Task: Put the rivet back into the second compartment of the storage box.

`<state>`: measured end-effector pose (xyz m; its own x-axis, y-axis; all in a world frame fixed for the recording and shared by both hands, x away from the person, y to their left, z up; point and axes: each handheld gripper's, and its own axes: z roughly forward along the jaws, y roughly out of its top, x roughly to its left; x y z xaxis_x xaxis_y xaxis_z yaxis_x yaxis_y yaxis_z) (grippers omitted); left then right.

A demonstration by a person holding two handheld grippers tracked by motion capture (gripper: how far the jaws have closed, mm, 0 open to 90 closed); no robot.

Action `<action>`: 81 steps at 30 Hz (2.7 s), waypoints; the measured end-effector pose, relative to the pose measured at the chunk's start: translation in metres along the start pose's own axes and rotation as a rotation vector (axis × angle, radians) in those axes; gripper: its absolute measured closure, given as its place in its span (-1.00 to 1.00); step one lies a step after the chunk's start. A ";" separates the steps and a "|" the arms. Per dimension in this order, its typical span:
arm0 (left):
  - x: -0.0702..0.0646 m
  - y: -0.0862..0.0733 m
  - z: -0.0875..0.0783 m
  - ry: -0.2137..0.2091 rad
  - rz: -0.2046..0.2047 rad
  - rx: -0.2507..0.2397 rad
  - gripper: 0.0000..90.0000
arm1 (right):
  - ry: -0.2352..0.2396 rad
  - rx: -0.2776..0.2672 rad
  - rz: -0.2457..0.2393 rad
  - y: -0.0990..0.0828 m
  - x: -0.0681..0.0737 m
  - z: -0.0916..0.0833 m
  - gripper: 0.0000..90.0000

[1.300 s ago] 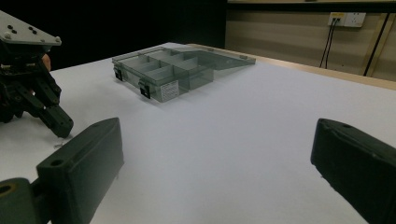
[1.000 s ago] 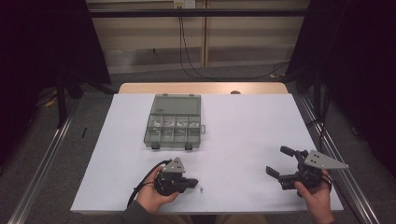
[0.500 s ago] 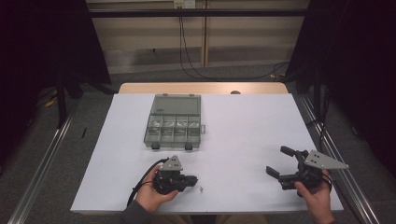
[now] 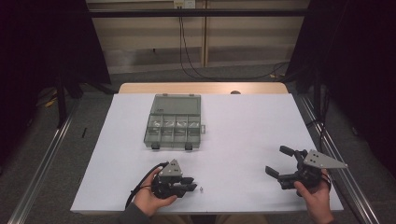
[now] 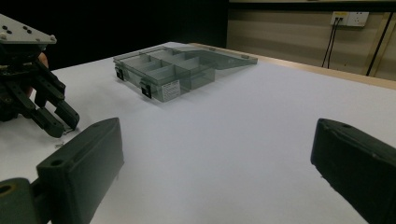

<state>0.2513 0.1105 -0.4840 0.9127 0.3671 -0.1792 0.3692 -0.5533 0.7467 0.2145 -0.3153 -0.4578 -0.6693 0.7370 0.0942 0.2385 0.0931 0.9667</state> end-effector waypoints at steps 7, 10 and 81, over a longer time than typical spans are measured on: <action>0.002 0.000 0.000 -0.003 -0.029 0.000 0.69 | -0.001 0.000 -0.003 0.000 0.001 0.000 -0.95; 0.004 0.000 0.000 -0.005 -0.043 -0.007 0.69 | -0.004 0.001 0.000 0.000 0.000 -0.001 -0.95; 0.089 0.068 -0.036 0.258 -0.207 -0.227 0.70 | -0.010 -0.004 0.003 -0.001 -0.001 -0.002 -0.95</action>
<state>0.3509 0.1325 -0.4264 0.7385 0.6454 -0.1951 0.4657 -0.2791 0.8397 0.2134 -0.3174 -0.4586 -0.6615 0.7440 0.0943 0.2373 0.0884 0.9674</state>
